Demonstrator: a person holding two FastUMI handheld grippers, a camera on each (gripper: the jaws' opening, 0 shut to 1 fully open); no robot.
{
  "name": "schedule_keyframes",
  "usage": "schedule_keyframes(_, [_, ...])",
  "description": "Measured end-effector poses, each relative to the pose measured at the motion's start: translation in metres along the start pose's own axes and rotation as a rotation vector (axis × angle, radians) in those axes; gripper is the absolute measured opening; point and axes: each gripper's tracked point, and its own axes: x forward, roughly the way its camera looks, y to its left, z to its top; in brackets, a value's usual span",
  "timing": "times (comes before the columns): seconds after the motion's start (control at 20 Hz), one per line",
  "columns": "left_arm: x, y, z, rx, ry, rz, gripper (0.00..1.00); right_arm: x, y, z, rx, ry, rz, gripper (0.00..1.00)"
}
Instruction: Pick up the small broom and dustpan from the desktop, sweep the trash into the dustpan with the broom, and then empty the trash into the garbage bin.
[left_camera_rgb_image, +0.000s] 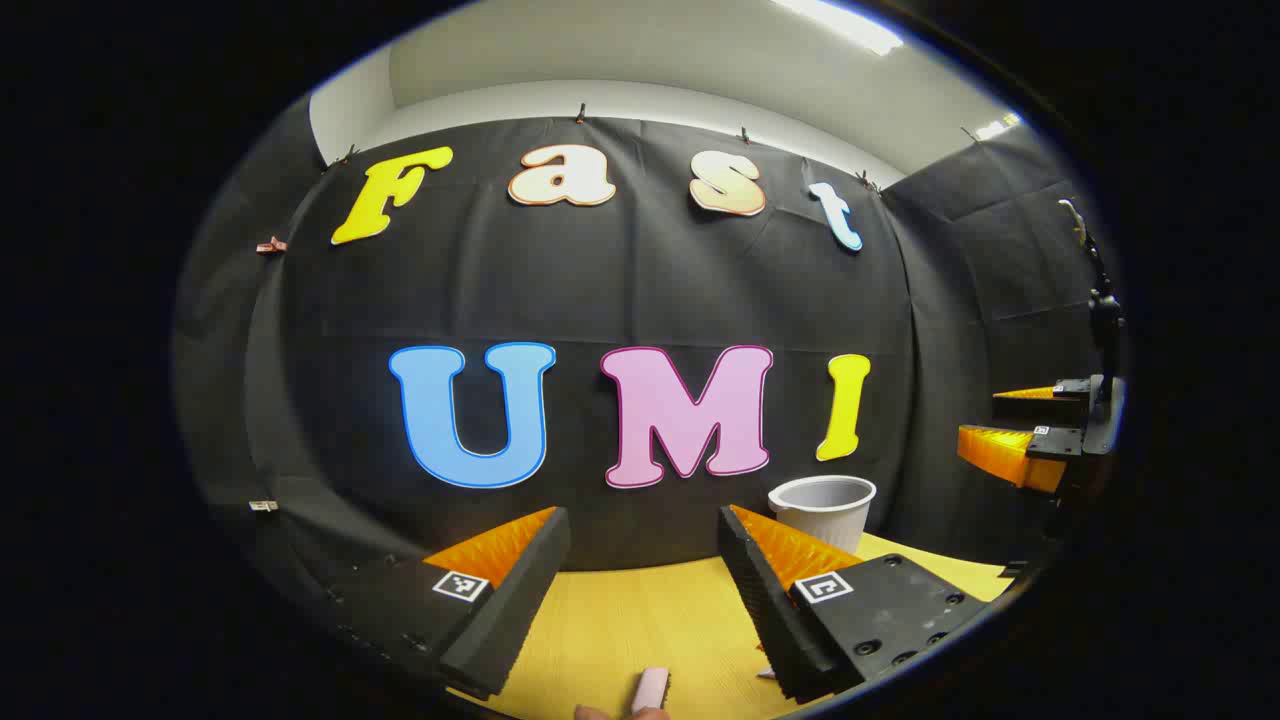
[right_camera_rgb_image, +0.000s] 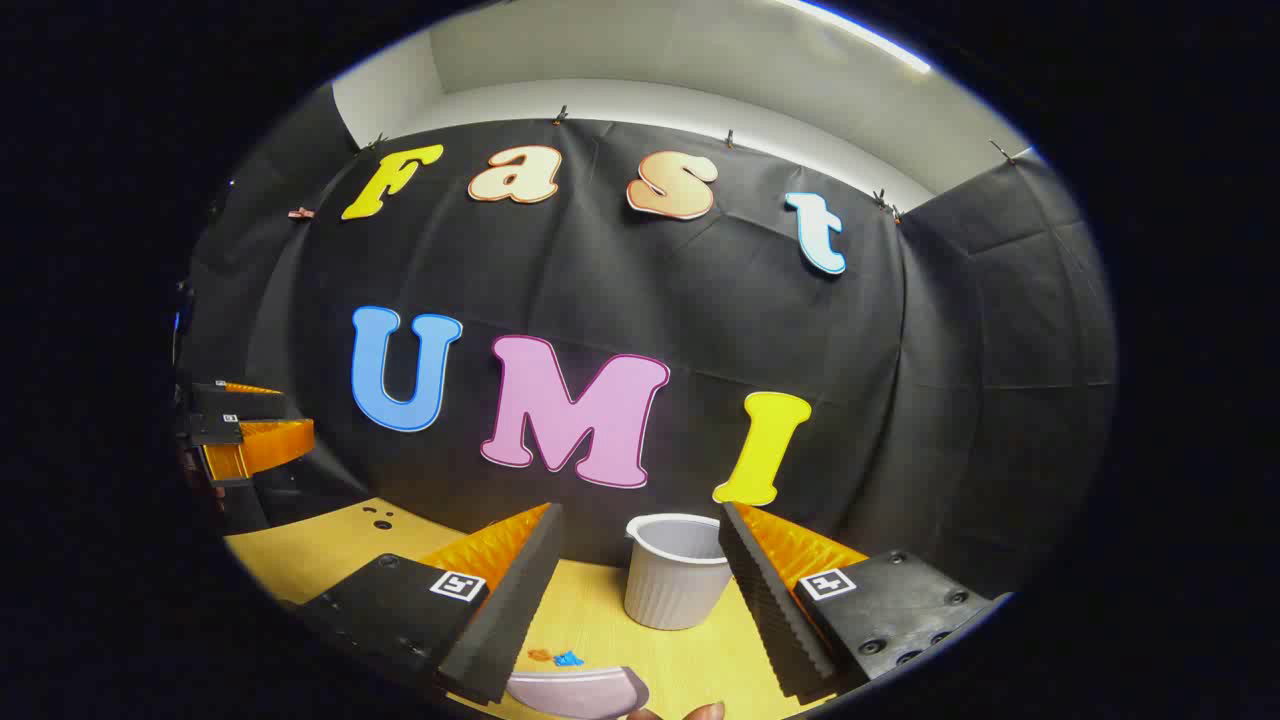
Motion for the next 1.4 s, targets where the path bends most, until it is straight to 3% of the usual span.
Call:
schedule_keyframes(0.5, [-0.015, 0.005, -0.008, 0.0, 0.017, 0.008, 0.95, -0.013, 0.014, -0.003, 0.004, 0.02, 0.052, 0.97])
schedule_keyframes(0.85, [-0.019, 0.007, -0.016, 0.021, 0.03, 0.01, 0.95, -0.026, 0.024, -0.031, 0.008, 0.121, 0.17, 0.97])
schedule_keyframes(1.1, [-0.017, 0.007, -0.034, 0.005, 0.074, 0.028, 0.95, -0.05, 0.022, -0.101, -0.043, 0.328, 0.289, 0.98])
schedule_keyframes(1.4, [-0.014, 0.01, -0.056, 0.007, 0.132, 0.061, 0.95, -0.091, 0.019, -0.233, -0.111, 0.719, 0.394, 0.95])
